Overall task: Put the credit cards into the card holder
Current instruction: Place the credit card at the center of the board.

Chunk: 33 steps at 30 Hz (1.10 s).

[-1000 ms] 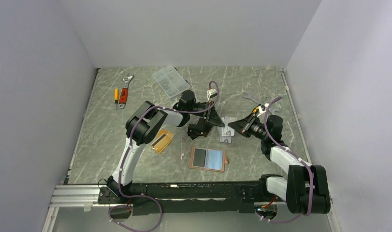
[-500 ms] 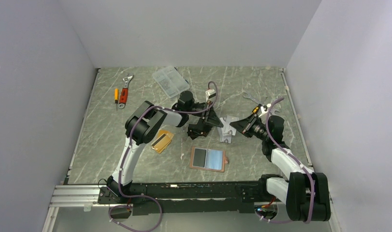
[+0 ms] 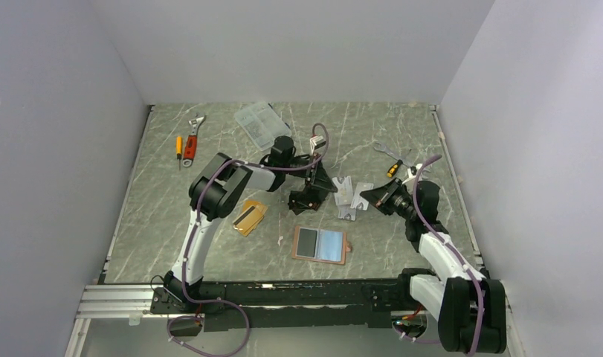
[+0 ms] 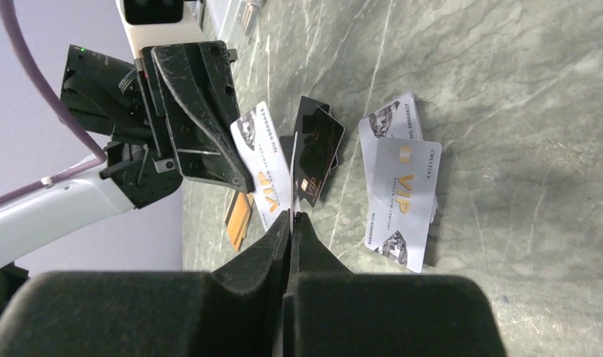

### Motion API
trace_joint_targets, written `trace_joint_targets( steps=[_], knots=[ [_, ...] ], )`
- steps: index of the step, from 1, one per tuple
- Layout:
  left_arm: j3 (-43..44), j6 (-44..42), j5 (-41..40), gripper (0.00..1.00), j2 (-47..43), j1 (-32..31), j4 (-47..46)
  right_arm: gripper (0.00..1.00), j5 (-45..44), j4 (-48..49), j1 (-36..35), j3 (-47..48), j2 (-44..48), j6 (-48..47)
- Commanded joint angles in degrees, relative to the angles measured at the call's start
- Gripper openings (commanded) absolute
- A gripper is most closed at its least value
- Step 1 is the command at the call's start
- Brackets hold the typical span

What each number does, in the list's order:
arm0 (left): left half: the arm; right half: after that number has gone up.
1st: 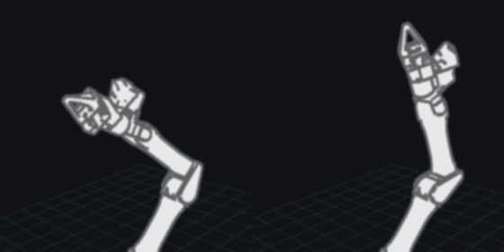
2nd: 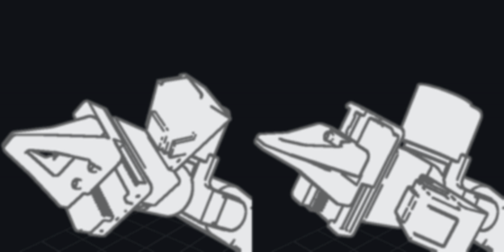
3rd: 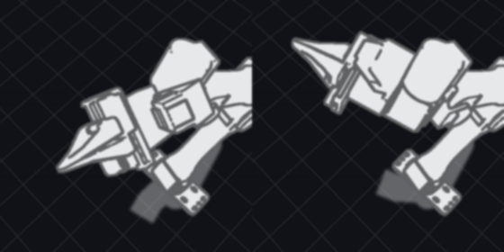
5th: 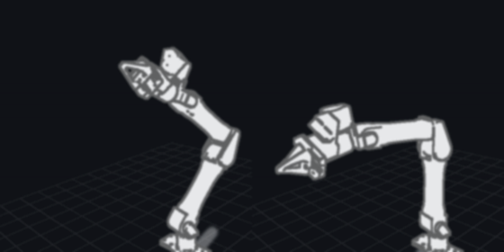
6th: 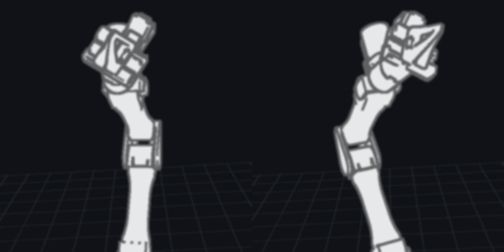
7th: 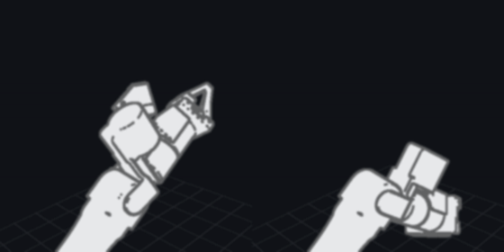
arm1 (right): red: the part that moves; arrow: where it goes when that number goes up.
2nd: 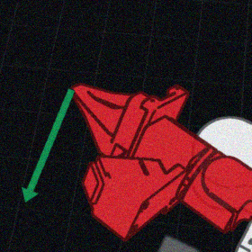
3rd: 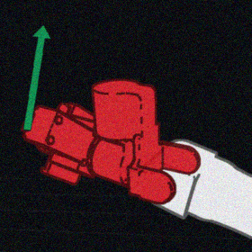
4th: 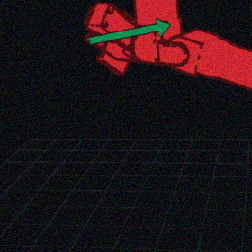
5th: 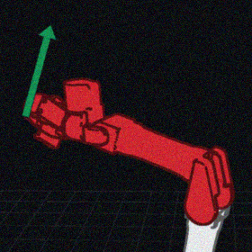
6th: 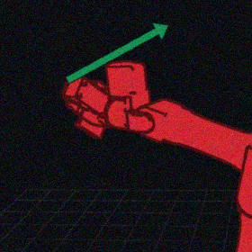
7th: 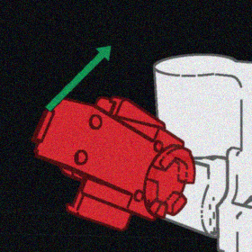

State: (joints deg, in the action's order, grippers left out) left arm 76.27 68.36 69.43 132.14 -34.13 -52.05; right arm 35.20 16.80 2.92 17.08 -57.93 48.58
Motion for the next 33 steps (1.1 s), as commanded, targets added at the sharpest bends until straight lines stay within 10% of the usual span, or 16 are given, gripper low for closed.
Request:
trace_joint_targets(
  steps=[1, 12, 20, 33],
  knots=[
    [5.4, -12.6, -3.5, 0.11, -1.0, -1.2, 13.9, 0.00, -3.5, -6.9, 0.4, 0.9, 4.8, -2.3],
    [16.6, -37.6, -14.0, 0.10, 2.5, -3.9, 48.3, 0.00, -10.0, -23.7, 0.4, 0.6, 16.2, -4.8],
    [20.1, -42.0, -19.8, 0.11, 4.8, -5.3, 56.5, 0.00, -9.8, -27.0, 0.4, 1.5, 18.0, -4.7],
    [24.4, -46.9, -25.6, 0.56, 2.3, -5.9, 65.3, 0.00, -3.0, -32.0, 0.3, 2.7, 18.1, -8.6]
  ],
)
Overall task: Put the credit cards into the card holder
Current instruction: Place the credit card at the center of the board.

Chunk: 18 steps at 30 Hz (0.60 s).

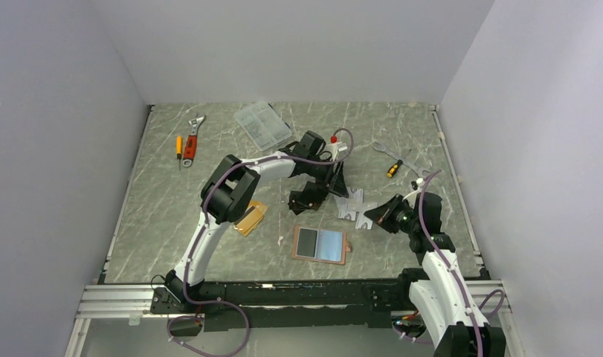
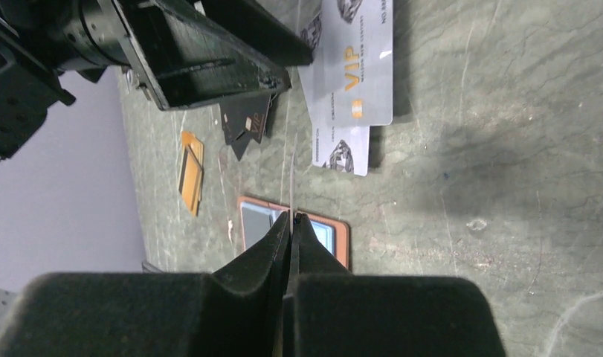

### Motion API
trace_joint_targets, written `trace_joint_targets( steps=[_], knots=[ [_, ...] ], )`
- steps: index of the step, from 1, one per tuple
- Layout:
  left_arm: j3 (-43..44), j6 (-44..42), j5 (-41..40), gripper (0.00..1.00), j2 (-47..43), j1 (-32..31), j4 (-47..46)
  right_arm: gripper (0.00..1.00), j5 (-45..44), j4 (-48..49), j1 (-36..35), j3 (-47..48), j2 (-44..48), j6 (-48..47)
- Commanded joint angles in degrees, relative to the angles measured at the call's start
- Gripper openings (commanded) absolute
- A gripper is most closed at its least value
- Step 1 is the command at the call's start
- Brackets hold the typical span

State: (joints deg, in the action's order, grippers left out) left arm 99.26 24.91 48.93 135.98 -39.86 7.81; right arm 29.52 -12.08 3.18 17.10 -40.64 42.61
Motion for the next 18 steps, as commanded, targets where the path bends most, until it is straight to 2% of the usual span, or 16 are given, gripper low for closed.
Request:
trace_joint_targets(
  steps=[1, 10, 13, 15, 18],
  knots=[
    [1.7, -3.7, -5.1, 0.57, -1.8, -0.2, 6.0, 0.00, 2.9, -4.0, 0.0, 3.1, 0.7, -3.2],
    [0.9, -9.4, -4.2, 0.61, -10.1, 0.8, 12.6, 0.00, 6.7, -6.1, -2.3, 3.7, -0.5, -5.3],
    [2.6, -15.3, -3.3, 0.62, -13.0, 0.7, 20.8, 0.00, 6.4, -5.1, -9.1, 4.0, -1.7, -5.2],
    [4.4, -22.8, -4.0, 0.62, -14.6, 0.5, 28.7, 0.00, 4.2, -4.9, -14.6, 4.6, -3.4, -5.2],
    [-1.4, -30.6, -3.0, 0.61, -19.0, 1.0, 33.2, 0.00, 0.4, -4.1, -21.6, 4.7, -6.3, -3.6]
  ],
)
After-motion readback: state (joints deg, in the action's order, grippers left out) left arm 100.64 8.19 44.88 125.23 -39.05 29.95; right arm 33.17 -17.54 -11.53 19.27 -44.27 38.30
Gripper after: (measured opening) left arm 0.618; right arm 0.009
